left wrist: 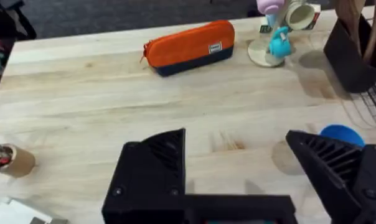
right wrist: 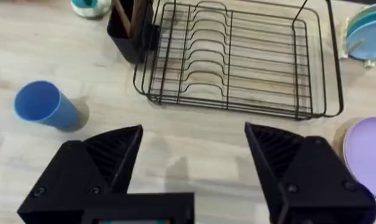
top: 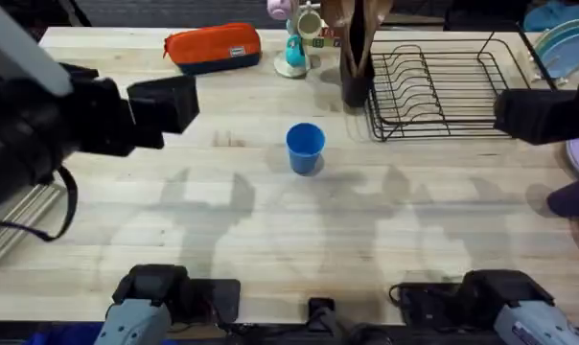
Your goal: Pick up the cup on the table and put them onto the rack.
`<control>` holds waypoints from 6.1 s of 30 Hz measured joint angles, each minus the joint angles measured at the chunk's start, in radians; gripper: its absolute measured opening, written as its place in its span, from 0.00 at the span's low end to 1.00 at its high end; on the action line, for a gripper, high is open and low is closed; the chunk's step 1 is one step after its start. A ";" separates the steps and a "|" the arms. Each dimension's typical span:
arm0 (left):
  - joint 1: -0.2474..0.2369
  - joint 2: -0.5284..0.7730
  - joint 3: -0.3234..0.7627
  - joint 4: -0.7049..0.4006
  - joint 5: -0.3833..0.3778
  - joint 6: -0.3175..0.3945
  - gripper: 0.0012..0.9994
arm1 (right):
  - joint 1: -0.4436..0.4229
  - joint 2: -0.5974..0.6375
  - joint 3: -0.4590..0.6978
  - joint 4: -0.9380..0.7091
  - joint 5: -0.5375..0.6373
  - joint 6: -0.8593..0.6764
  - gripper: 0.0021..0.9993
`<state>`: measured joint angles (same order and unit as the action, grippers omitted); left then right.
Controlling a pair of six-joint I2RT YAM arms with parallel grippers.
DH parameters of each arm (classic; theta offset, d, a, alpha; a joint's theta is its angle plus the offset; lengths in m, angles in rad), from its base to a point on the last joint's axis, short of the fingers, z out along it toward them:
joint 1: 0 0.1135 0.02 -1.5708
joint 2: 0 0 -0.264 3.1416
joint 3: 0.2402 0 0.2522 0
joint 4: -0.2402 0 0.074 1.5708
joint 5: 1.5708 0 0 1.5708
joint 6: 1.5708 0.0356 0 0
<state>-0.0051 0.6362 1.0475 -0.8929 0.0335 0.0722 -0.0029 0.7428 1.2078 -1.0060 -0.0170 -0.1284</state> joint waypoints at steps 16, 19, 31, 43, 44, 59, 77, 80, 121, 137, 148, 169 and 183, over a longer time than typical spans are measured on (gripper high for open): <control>0.000 0.111 0.081 -0.098 0.000 0.000 0.99 | 0.000 0.062 0.055 -0.046 -0.145 0.000 1.00; 0.000 0.110 0.081 -0.098 0.000 0.000 0.99 | 0.000 0.062 0.055 -0.056 -0.146 0.000 1.00; 0.000 0.110 0.081 -0.098 0.000 0.000 0.99 | 0.000 0.063 0.055 -0.151 0.162 0.032 1.00; 0.000 0.110 0.081 -0.098 0.000 0.000 0.99 | -0.183 0.155 0.058 -0.187 0.299 0.086 1.00; 0.000 0.110 0.081 -0.098 0.000 0.000 0.99 | -0.210 0.168 0.058 -0.189 0.302 0.091 1.00; 0.000 0.110 0.081 -0.098 0.000 0.000 0.99 | -0.540 0.302 0.058 -0.176 0.313 0.205 1.00; 0.000 0.110 0.081 -0.099 0.000 0.000 0.99 | -0.546 0.390 0.058 -0.114 0.316 0.211 1.00; 0.000 0.110 0.081 -0.099 0.000 0.000 0.99 | -0.558 0.390 0.058 -0.078 0.316 0.211 1.00; 0.000 0.110 0.081 -0.091 0.000 0.000 0.99 | -0.696 0.753 0.059 0.019 0.280 0.124 1.00; 0.000 0.110 0.081 -0.087 0.000 0.000 0.99 | -0.696 0.891 0.059 0.047 0.232 0.075 0.94; 0.000 0.110 0.081 -0.074 0.000 0.000 0.99 | -0.696 0.898 0.059 0.054 0.239 0.059 0.04; 0.000 0.110 0.081 -0.071 0.000 0.000 0.99 | -0.677 0.653 0.126 -0.080 0.256 0.077 0.03; 0.000 0.110 0.081 -0.071 0.000 0.000 0.99 | -0.451 0.468 0.133 -0.015 0.256 0.080 0.03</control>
<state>-0.0051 0.7464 1.1286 -0.9638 0.0338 0.0719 -0.4541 1.2110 1.3411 -1.0205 0.2390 -0.0483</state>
